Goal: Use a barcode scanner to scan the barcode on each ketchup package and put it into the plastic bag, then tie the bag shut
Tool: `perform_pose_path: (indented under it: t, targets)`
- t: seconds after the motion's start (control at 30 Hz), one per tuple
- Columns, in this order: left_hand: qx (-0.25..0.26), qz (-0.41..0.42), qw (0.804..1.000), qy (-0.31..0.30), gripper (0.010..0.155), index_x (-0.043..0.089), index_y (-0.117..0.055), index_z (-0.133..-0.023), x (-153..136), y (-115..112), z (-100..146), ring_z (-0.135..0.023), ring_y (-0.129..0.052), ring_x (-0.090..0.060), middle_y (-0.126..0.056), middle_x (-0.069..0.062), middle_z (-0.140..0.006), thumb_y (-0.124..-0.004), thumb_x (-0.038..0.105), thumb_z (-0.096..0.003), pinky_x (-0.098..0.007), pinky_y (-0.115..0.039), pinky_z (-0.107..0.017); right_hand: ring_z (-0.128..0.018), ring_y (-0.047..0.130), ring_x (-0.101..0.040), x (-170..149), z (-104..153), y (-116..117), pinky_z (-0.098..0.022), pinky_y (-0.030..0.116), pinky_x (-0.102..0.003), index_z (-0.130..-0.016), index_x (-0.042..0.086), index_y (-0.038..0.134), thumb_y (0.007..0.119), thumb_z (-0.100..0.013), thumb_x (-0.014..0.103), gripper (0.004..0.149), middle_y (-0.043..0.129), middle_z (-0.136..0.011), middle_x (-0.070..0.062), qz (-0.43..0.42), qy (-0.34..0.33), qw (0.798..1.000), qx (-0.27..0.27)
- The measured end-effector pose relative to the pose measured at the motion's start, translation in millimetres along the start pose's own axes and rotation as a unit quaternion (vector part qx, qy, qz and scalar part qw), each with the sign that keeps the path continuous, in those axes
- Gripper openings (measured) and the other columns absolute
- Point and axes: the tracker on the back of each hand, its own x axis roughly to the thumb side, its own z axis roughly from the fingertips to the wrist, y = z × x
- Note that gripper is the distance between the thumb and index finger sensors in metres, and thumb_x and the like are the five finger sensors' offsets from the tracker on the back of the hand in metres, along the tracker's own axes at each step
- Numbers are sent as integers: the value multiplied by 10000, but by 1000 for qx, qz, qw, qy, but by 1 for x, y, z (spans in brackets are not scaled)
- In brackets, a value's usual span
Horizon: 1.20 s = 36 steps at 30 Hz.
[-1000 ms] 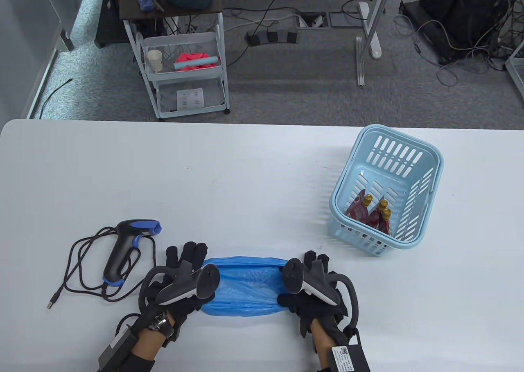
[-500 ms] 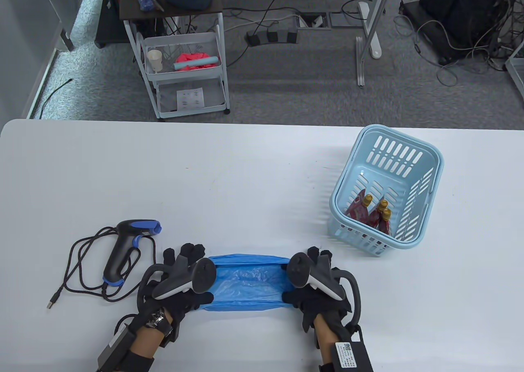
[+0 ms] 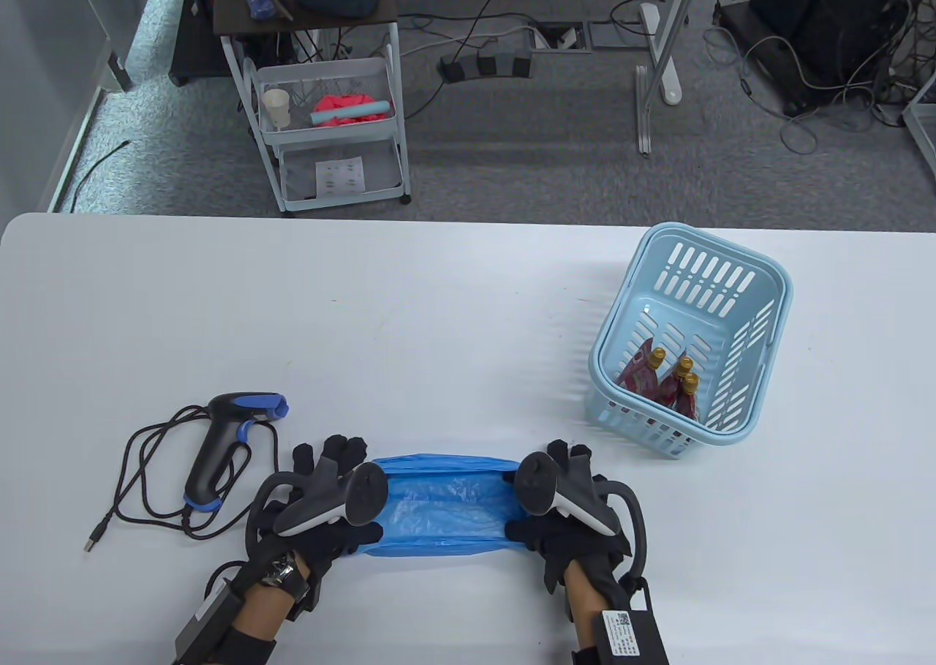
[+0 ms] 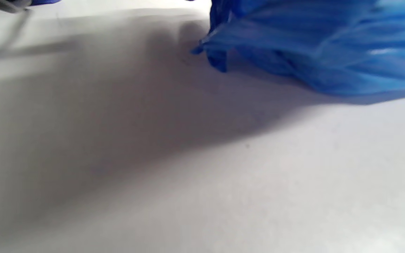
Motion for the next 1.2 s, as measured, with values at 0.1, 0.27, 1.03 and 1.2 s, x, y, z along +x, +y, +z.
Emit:
perform_pose_path:
  t: [0.1,0.27,1.03,1.2]
  targets:
    - [6,-3,1000,-1,845,305,-509,-1129,1,0,1,-1167,-314,-415,-287,-77,-1215,-812,603,-399,-704,-308,-798,-1070,142,-522,0,0,0,-745,341,-711,-1111,387,404,799,-489,534,752,154,-1196,-220,10,-10,1000,-18]
    - [7,-7,1000,0,843,295,-511,-1127,2,0,1,-1164,-320,-418,-291,-79,-1213,-807,607,-401,-701,-314,-798,-1075,164,-516,3,2,-1,-744,352,-710,-1112,354,446,810,-478,520,749,198,-1197,-214,13,-21,999,-45]
    - [12,-18,1000,4,840,297,-516,-1126,4,1,1,-1163,-318,-421,-280,-83,-1216,-789,627,-404,-701,-315,-798,-1071,212,-524,7,39,-30,-736,363,-713,-1060,316,608,813,-470,526,659,262,-1196,-224,-87,-116,980,-135]
    - [12,-20,1000,5,839,297,-517,-1127,5,1,1,-1163,-318,-421,-280,-83,-1216,-788,627,-405,-701,-314,-797,-1072,225,-525,9,48,-35,-735,366,-713,-1074,303,590,799,-473,545,681,273,-1196,-225,-82,-124,975,-165]
